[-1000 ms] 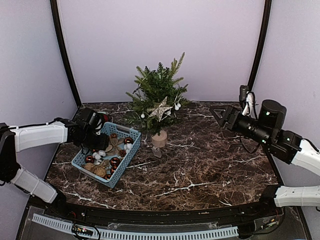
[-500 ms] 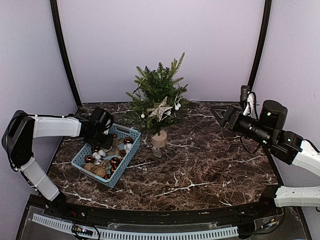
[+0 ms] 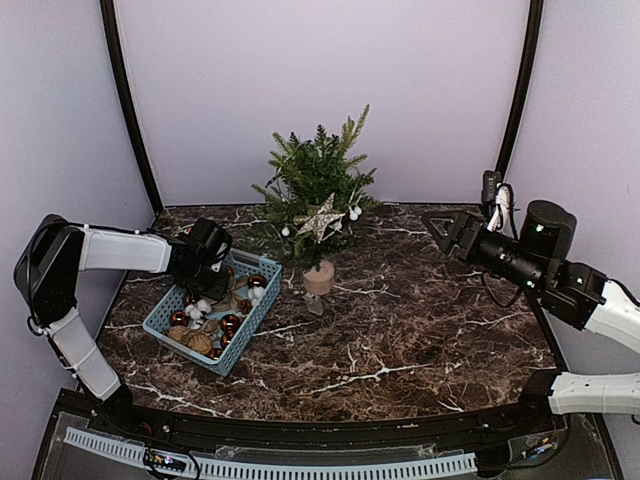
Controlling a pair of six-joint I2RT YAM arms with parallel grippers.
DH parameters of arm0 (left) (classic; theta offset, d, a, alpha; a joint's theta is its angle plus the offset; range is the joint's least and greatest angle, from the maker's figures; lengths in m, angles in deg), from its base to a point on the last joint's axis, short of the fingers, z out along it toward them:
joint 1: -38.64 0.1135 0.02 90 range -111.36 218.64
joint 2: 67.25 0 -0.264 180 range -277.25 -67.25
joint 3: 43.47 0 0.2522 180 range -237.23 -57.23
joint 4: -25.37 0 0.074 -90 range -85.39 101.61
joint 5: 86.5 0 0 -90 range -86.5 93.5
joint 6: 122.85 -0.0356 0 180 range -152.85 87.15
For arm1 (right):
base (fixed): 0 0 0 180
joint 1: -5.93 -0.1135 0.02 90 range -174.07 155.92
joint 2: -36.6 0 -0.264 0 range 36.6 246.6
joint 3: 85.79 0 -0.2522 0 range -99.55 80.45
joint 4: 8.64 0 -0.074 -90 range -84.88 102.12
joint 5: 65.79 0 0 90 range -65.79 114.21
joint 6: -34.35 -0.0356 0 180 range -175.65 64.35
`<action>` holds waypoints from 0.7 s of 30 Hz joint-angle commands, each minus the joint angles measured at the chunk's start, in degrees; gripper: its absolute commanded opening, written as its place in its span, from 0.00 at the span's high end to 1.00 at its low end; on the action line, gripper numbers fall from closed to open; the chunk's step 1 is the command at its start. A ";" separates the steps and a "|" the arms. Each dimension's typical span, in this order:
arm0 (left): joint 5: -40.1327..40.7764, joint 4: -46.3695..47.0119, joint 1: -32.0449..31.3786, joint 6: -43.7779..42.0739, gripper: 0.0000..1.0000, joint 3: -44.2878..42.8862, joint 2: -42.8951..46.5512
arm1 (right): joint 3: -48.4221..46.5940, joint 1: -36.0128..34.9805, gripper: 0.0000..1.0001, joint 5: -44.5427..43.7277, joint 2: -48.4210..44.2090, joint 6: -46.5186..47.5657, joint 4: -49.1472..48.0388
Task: Decorate the small christmas tree
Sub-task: Pick up the ornament heart from the bin.
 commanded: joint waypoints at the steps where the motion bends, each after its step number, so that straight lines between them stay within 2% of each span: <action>1: 2.33 0.09 0.22 -0.96 0.75 -0.51 0.19 | 0.46 0.20 0.13 -0.65 -0.85 -0.27 -1.21; 11: 1.70 1.17 0.22 -1.57 0.91 -0.77 -1.61 | 0.19 0.20 0.13 -0.85 -1.75 -0.35 -0.72; 14: 1.13 1.44 0.22 -1.67 0.99 -0.79 -1.25 | 0.27 0.20 0.13 -1.03 -2.15 -0.31 -0.69; 21: 3.28 -1.38 0.22 -0.79 1.00 -0.26 5.80 | -0.22 0.20 0.13 -1.92 -3.76 -0.06 2.09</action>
